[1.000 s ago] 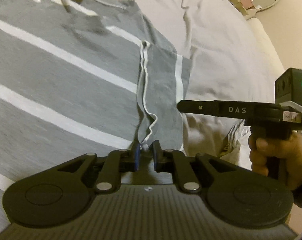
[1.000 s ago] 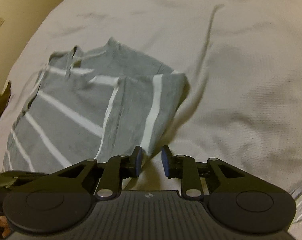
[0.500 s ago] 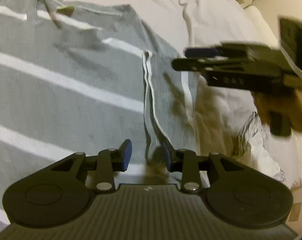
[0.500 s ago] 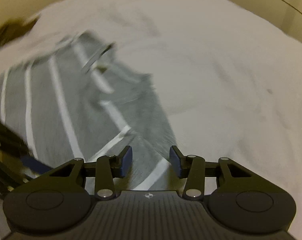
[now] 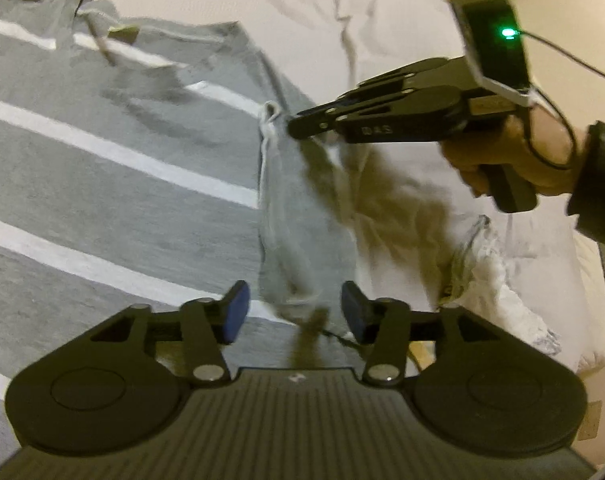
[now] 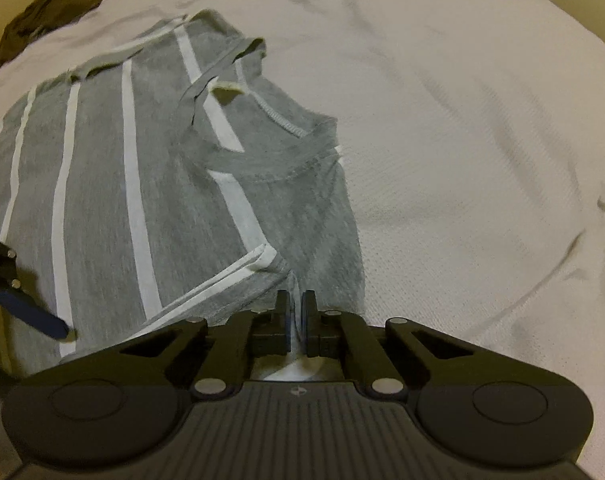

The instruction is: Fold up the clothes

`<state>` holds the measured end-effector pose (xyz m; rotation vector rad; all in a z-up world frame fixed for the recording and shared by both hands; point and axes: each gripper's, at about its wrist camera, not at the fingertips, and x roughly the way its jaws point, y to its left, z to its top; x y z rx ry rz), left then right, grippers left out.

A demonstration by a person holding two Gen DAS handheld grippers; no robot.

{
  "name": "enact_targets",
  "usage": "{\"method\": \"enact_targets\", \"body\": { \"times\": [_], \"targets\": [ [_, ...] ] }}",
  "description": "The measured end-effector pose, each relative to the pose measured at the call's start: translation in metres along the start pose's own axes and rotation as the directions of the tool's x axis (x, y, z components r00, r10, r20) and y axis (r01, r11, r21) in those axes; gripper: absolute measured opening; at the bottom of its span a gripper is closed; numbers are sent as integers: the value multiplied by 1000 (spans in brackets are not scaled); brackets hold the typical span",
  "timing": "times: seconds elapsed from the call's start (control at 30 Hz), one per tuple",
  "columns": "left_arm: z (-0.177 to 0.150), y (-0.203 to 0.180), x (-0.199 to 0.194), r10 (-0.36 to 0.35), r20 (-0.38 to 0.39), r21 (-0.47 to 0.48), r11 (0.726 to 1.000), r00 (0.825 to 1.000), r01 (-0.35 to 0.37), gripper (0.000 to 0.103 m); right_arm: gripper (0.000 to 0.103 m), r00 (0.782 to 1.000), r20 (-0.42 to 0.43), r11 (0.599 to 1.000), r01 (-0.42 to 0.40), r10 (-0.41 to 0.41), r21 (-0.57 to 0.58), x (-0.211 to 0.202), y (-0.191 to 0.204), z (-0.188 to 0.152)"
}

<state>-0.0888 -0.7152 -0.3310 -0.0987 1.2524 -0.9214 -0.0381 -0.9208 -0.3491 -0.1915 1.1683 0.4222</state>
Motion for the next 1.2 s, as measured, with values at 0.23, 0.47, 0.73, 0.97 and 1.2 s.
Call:
{"method": "enact_targets", "body": {
  "times": [0.23,0.47,0.73,0.97,1.2],
  "targets": [
    [-2,1,16,51,-25,26,998,998,-50,44,1,999,37,1000,10,-11,24,-9,1,-5],
    [6,-6,28,25,-42,55,998,999,-23,1,0,997,69,996,23,-29,84,-22,-5,-14],
    [-2,-37,18,-92,-41,55,994,995,94,1,0,988,95,981,110,-126,159,-79,-9,-41],
    [-2,-29,37,-51,-47,65,996,998,54,1,0,981,96,963,142,-167,228,-71,-22,-42],
    [3,-16,44,-63,-91,97,993,994,72,2,11,987,109,959,81,-114,272,-56,-28,-46]
  ]
}}
